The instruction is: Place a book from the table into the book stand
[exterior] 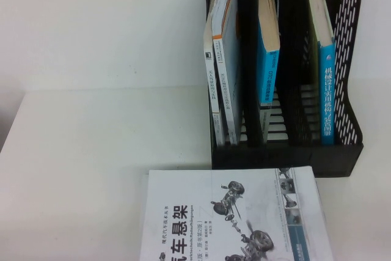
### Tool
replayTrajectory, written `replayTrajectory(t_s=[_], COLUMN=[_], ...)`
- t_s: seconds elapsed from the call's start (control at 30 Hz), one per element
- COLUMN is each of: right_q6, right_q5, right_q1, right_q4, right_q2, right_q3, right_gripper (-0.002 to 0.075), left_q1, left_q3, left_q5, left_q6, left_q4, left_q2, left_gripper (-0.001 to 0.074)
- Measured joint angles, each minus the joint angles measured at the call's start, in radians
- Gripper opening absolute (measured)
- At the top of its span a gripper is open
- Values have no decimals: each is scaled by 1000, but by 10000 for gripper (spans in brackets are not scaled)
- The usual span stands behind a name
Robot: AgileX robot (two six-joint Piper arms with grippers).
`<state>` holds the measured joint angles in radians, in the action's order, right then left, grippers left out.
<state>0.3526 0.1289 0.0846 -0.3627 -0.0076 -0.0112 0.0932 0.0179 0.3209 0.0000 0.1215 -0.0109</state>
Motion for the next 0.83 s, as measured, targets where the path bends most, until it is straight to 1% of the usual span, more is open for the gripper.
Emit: replayTrajectory(t_s=[0.1, 0.33, 0.53, 0.83], right_q6=[-58, -105, -152, -165], right_q5=[9, 202, 208, 210], right_q1=[1, -14, -14, -14], right_q4=[77, 162, 173, 189], right_q2=[-4, -4, -4, -4], right_q3=[36, 36, 35, 35], right_gripper=[5, 5, 5, 5], left_q1=[0, 0, 0, 0], left_q3=[0, -1, -1, -1], left_q5=[2, 7, 7, 7], left_q6=[0, 0, 0, 0], left_q4=[0, 0, 0, 0], left_q2=[0, 0, 0, 0], left_gripper=[-2, -2, -2, -2])
